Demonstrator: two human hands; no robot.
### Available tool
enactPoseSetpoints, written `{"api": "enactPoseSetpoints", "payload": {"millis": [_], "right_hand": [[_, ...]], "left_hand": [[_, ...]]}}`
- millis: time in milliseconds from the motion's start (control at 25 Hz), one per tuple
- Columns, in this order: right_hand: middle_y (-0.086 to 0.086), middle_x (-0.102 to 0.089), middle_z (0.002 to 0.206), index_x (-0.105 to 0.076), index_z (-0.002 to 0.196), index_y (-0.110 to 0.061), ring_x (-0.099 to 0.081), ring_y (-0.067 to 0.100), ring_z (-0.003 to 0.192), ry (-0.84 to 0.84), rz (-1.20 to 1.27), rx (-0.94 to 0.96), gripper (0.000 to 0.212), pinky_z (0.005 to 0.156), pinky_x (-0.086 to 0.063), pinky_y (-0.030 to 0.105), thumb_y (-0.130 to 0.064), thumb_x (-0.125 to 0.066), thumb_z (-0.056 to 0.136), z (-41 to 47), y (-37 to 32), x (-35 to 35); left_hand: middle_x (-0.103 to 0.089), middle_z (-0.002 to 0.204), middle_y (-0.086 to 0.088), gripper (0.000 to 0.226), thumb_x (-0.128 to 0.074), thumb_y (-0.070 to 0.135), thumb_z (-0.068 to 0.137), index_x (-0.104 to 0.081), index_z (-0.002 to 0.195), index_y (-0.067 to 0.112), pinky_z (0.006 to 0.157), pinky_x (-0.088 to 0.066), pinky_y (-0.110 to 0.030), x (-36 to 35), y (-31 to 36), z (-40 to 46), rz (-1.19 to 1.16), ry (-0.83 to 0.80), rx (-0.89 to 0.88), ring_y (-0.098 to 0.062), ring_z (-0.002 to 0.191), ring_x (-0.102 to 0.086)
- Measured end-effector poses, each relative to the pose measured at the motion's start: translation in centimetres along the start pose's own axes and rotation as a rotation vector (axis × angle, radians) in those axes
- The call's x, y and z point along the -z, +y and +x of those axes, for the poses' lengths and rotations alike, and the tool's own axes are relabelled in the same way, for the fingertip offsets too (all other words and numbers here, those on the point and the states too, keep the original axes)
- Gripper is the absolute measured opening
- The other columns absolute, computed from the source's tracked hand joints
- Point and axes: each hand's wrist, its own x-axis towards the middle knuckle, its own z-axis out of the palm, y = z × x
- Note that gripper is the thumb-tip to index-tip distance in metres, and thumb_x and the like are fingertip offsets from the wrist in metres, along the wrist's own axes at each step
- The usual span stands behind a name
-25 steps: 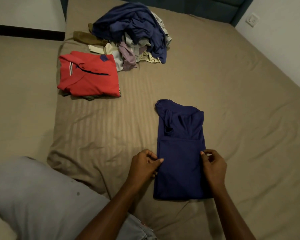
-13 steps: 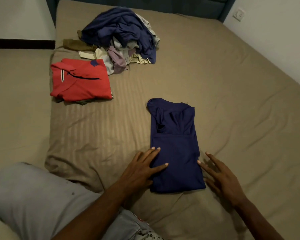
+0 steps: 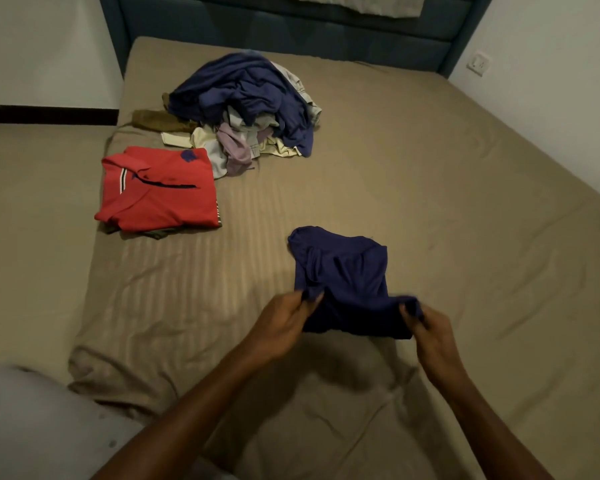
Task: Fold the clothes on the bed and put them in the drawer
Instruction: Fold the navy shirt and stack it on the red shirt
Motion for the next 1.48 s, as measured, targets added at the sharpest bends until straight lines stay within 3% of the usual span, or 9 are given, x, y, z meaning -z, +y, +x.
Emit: {"api": "enactPoseSetpoints", "payload": {"millis": [120,280,360,560,720,960,1080,1240,1480], "right_hand": [[0.009,-0.047,0.07,-0.052,0.075,-0.006,-0.041,0.017,0.063,0.23,0.122,-0.175,0.042,0.056,-0.033,0.028,-0.038,-0.064,0.099,9.2,-0.5,0.0],[0.007,-0.076,0.094,-0.069,0.097,-0.006,-0.069,0.023,0.082,0.153,0.169,-0.448,0.037,0.067,-0.051,0.03,-0.043,-0.07,0.095,16.2,4.2,-1.8],[0.009,-0.077,0.106,-0.071,0.105,-0.01,-0.073,0.029,0.097,0.155,0.113,-0.506,0.023,0.072,-0.054,0.033,-0.03,-0.073,0.094,15.7,7.3,-3.1],[0.01,-0.073,0.11,-0.065,0.11,-0.013,-0.07,0.028,0.099,0.309,0.051,-0.366,0.01,0.081,-0.057,0.04,-0.015,-0.064,0.1,13.4,10.2,-3.5],[0.004,-0.065,0.127,-0.052,0.136,-0.019,-0.064,0.022,0.108,0.374,-0.477,-0.203,0.037,0.087,-0.048,0.032,-0.034,-0.058,0.102,11.1,8.4,-4.4],[-0.003,-0.018,0.171,-0.028,0.161,-0.03,-0.019,0.016,0.156,-0.126,-0.984,0.248,0.088,0.127,-0.019,0.047,-0.031,-0.064,0.081,5.7,8.5,-7.6],[0.007,-0.035,0.165,-0.032,0.16,-0.027,-0.036,0.027,0.151,-0.135,-1.111,0.196,0.088,0.121,-0.033,0.052,-0.027,-0.072,0.082,7.5,9.9,-8.2],[0.008,-0.065,0.139,-0.063,0.139,-0.025,-0.07,0.032,0.113,-0.145,-1.183,0.195,0.059,0.076,-0.059,0.041,-0.03,-0.079,0.082,9.8,7.6,-7.9],[0.009,-0.069,0.071,-0.068,0.076,-0.008,-0.064,0.031,0.075,-0.117,-0.15,-0.434,0.026,0.066,-0.05,0.037,0.008,-0.049,0.077,15.3,-4.1,-7.0]], "left_hand": [[-0.067,0.076,0.002,0.056,-0.047,0.064,0.101,-0.065,0.082,0.014,0.068,-0.045,-0.025,1.9,3.4,7.5,-0.218,0.128,0.147,-0.011,0.072,-0.063],[-0.078,0.107,-0.003,0.046,-0.074,0.052,0.089,-0.073,0.114,0.013,0.086,-0.061,-0.037,2.9,0.3,13.6,-0.359,0.104,0.435,-0.021,0.099,-0.074],[-0.075,0.116,-0.01,0.034,-0.077,0.023,0.092,-0.069,0.119,0.006,0.078,-0.061,-0.03,2.2,-2.6,13.0,-0.407,0.133,0.463,-0.022,0.1,-0.073],[-0.073,0.12,-0.009,0.028,-0.059,0.0,0.1,-0.063,0.123,0.014,0.084,-0.059,-0.032,1.1,-4.4,13.0,-0.522,0.112,0.444,-0.02,0.104,-0.072],[-0.07,0.12,-0.012,0.035,-0.067,0.007,0.097,-0.059,0.13,0.013,0.081,-0.06,-0.037,1.1,-4.2,12.6,-0.526,0.275,0.44,-0.024,0.103,-0.071],[-0.071,0.106,-0.017,0.039,-0.066,-0.006,0.093,-0.06,0.125,0.016,0.081,-0.063,-0.043,2.2,-6.0,4.4,-0.577,0.386,0.355,-0.028,0.098,-0.075],[-0.073,0.106,-0.011,0.046,-0.067,-0.01,0.09,-0.061,0.126,0.019,0.084,-0.063,-0.038,2.1,-6.0,2.8,-0.498,0.333,0.303,-0.022,0.101,-0.074],[-0.075,0.106,-0.011,0.051,-0.064,-0.01,0.09,-0.059,0.132,0.019,0.086,-0.062,-0.041,2.3,-5.2,2.3,-0.566,0.29,0.329,-0.024,0.1,-0.075],[-0.074,0.109,-0.02,0.033,-0.052,0.01,0.105,-0.056,0.137,0.011,0.079,-0.063,-0.038,5.1,-4.2,1.3,-0.811,0.271,0.426,-0.036,0.093,-0.074]]}}
